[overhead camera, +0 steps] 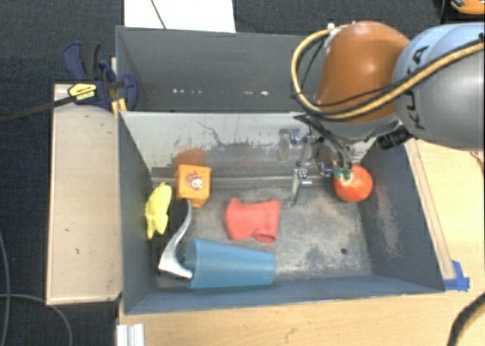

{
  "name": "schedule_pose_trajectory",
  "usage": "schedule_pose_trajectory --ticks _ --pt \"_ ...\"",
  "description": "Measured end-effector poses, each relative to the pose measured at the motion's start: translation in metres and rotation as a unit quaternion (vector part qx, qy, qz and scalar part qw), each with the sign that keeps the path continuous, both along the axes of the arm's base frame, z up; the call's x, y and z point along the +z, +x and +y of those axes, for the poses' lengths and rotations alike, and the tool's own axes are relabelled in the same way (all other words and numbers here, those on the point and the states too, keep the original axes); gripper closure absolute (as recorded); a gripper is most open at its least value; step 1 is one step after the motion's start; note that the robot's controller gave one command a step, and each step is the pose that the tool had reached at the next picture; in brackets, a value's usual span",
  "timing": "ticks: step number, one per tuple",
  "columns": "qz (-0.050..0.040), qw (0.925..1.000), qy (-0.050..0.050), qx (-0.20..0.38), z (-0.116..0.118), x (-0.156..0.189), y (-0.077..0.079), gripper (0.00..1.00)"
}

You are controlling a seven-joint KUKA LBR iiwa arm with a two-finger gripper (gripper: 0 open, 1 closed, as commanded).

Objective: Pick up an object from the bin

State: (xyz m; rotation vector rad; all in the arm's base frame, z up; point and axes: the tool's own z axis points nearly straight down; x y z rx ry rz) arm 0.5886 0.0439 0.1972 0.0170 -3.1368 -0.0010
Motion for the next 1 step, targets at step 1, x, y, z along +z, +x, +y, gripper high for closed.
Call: schedule_pose_trajectory --ticks 1 --pt "-0.0041 1.0 0.0 -0.001 -0.0002 0.0049 0.0015 0.0"
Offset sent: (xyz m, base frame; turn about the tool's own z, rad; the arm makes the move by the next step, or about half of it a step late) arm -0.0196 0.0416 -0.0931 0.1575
